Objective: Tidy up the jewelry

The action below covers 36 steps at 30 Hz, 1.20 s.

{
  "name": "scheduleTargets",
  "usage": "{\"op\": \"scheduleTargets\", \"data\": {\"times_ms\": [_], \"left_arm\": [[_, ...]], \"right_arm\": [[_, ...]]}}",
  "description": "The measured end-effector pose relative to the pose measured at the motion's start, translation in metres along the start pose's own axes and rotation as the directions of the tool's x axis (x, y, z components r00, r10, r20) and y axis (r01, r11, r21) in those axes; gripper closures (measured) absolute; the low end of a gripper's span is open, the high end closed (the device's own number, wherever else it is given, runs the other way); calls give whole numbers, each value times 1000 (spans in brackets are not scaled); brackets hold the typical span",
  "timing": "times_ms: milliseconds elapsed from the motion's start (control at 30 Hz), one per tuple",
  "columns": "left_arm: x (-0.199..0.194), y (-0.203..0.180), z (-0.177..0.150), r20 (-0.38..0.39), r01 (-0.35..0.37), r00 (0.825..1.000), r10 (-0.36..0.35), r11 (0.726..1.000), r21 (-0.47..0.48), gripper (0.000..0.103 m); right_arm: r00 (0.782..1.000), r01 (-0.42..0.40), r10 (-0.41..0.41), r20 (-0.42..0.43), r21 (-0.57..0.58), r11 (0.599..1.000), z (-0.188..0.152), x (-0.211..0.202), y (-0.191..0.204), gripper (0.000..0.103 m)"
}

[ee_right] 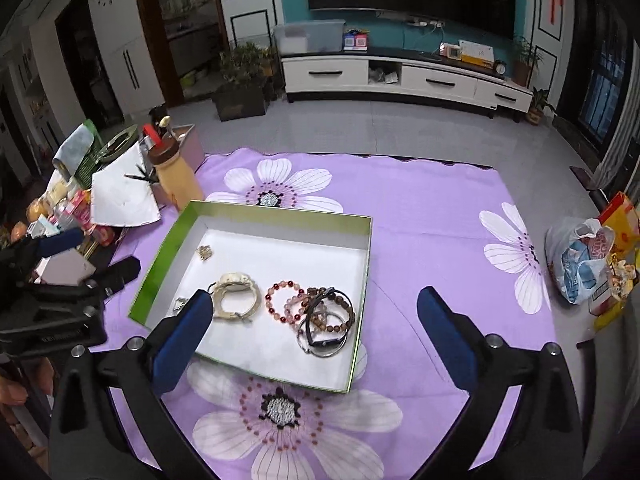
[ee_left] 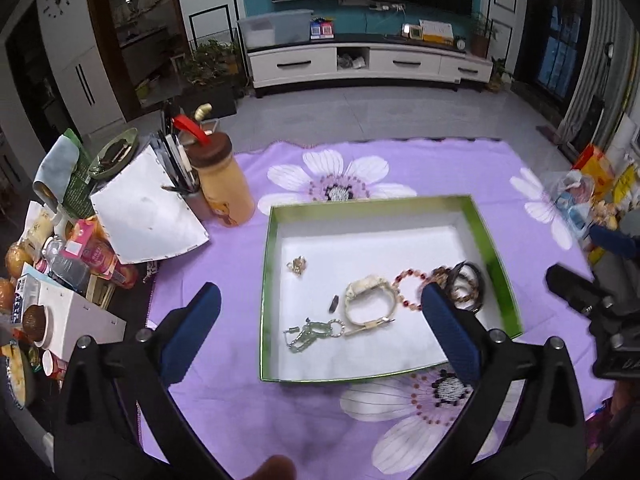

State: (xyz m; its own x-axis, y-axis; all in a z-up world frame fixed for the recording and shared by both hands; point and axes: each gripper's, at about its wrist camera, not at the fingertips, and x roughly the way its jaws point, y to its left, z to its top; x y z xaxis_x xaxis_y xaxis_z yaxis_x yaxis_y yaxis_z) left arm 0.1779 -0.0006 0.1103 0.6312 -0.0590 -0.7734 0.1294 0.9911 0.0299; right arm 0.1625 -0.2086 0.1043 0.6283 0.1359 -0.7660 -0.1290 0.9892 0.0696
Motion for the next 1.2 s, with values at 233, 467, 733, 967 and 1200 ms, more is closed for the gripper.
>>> {"op": "scheduleTargets", "data": {"times_ms": [233, 467, 733, 967, 1200], "left_arm": [[-18, 5, 12, -16, -13, 1000, 13, 999, -38, 2], [-18, 6, 13, -24, -34, 999, 33, 999, -35, 2], [-13, 2, 12, -35, -52, 998, 52, 999, -16, 2], [-11, -1, 11, -30, -63, 998, 63, 998, -8, 2], [-7, -3, 10, -46, -70, 997, 70, 998, -7, 2]], "right_arm": [[999, 23, -21, 36, -50, 999, 11, -22, 12, 1], [999, 20, -18, 37, -46, 999, 14, -23, 15, 1], [999, 25, -23, 33, -43, 999, 15, -20, 16, 1], [999, 27, -25, 33, -41, 999, 15, -17, 17, 1], [999, 25, -23, 34, -40, 999, 13, -16, 18, 1]]}}
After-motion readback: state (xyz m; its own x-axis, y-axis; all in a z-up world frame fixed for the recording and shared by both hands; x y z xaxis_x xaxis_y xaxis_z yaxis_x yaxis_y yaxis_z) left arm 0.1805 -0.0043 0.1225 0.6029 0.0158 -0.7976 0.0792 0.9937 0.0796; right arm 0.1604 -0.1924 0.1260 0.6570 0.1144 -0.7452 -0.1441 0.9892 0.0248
